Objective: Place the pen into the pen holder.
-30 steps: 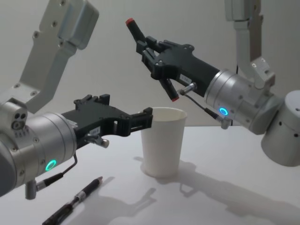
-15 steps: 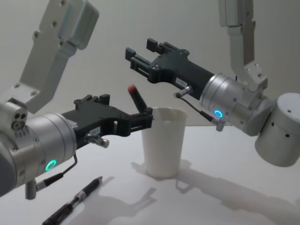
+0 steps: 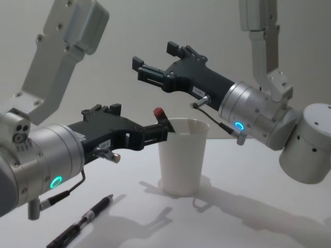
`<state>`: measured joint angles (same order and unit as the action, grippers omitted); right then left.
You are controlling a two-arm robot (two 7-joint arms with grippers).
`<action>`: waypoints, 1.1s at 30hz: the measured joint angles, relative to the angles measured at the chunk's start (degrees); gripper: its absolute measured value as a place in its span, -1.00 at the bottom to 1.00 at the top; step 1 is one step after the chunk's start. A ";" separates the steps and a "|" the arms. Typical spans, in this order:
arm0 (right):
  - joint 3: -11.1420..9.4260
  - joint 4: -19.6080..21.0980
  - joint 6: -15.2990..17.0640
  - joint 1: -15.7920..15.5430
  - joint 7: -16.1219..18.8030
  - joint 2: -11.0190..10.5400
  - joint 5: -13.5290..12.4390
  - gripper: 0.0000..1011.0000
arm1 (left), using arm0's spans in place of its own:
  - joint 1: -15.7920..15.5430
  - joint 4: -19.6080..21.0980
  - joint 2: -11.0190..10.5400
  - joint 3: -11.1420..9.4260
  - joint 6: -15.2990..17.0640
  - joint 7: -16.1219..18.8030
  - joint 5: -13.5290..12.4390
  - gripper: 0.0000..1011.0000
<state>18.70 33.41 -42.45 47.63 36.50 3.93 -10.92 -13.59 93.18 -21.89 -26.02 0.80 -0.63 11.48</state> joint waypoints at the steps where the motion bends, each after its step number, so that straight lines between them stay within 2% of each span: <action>1: 0.02 0.26 0.00 -0.11 -0.19 -0.03 0.02 0.98 | 0.00 0.00 0.00 0.00 0.00 0.00 0.00 0.98; 9: 0.32 5.21 1.52 -2.74 -2.91 -0.89 1.24 0.98 | 0.00 0.00 0.00 0.00 0.00 0.00 0.00 0.98; 18: 0.94 17.69 6.21 -9.27 -9.71 -3.10 4.69 0.98 | 0.00 0.00 0.00 0.00 0.00 0.00 0.00 0.98; 21: 1.11 21.92 8.16 -11.64 -12.49 -3.96 5.90 0.98 | 0.00 0.00 0.00 0.00 0.00 0.00 0.00 0.98; 22: 1.22 24.71 9.30 -13.25 -14.12 -4.57 6.53 0.98 | 0.00 0.00 0.00 0.00 0.00 0.00 0.00 0.98; 25: 1.33 28.85 11.43 -15.72 -17.02 -5.51 7.57 0.98 | 0.00 0.00 0.00 0.00 0.00 0.00 0.00 0.98; 26: 1.33 28.85 11.43 -15.72 -17.02 -5.51 7.57 0.98 | 0.00 0.00 0.00 0.00 0.00 0.00 0.00 0.98; 27: 1.38 31.14 12.54 -17.13 -18.41 -6.06 8.02 0.98 | 0.00 0.00 0.00 0.00 0.00 0.00 0.00 0.98; 33: 1.45 38.77 17.03 -22.01 -24.02 -8.06 9.44 0.98 | 0.00 0.00 0.00 0.00 0.00 0.00 0.00 0.98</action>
<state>20.14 72.18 -25.42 25.62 12.48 -4.14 -1.48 -13.59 93.18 -21.89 -26.02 0.80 -0.62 11.48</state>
